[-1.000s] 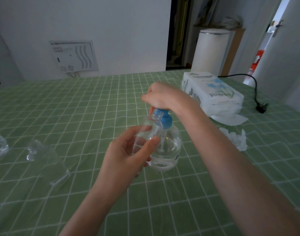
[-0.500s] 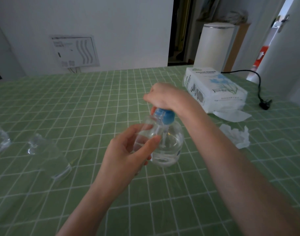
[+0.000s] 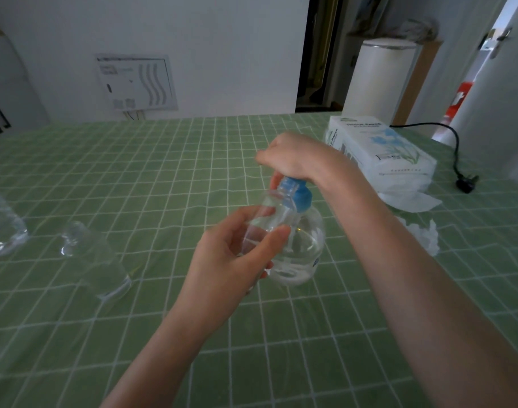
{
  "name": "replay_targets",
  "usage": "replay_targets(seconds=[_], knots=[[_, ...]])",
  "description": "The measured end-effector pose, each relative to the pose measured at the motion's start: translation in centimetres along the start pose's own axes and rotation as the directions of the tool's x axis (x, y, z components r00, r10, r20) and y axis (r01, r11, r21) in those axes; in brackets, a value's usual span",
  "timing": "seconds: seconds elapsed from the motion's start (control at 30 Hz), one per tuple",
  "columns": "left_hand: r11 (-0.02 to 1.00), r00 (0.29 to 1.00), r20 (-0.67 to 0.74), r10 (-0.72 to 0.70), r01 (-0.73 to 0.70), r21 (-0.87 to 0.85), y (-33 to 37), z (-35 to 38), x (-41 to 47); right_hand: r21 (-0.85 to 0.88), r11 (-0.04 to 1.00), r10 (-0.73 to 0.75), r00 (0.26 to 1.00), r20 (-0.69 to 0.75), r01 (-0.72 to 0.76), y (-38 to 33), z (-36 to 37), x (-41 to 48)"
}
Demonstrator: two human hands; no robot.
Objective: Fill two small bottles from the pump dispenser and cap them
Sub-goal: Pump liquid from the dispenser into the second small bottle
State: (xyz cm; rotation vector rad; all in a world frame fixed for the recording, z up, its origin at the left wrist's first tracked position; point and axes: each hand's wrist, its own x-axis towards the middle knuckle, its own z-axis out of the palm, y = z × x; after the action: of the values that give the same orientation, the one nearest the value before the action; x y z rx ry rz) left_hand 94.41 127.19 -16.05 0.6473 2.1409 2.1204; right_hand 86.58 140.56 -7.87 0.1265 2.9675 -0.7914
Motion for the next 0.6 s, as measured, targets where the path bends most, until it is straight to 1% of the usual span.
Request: replay_targets(seconds=[0.13, 0.23, 0.37, 0.47, 0.6], knots=[[1.000, 1.000, 0.008, -0.019, 0.019, 0.002, -0.1, -0.1, -0.2, -0.040, 0.999, 0.023, 0.999, 0.025, -0.022, 0.2, 0.5, 0.0], [0.999, 0.999, 0.000, -0.034, 0.034, 0.020, -0.2, -0.1, -0.3, -0.083, 0.996, 0.028, 1.000, 0.005, -0.028, 0.3, 0.7, 0.2], [0.999, 1.000, -0.002, -0.031, 0.031, 0.020, -0.2, -0.1, -0.2, -0.069, 0.997, 0.013, 1.000, -0.025, -0.014, 0.3, 0.3, 0.1], [1.000, 1.000, -0.009, -0.018, 0.018, -0.011, 0.0, 0.0, -0.1, -0.050, 0.999, -0.008, 0.998, -0.070, 0.005, 0.0, -0.3, 0.0], [1.000, 1.000, -0.009, -0.023, 0.023, -0.002, 0.2, 0.1, 0.0, -0.034, 0.999, -0.003, 0.998, -0.055, 0.001, -0.3, -0.2, -0.1]])
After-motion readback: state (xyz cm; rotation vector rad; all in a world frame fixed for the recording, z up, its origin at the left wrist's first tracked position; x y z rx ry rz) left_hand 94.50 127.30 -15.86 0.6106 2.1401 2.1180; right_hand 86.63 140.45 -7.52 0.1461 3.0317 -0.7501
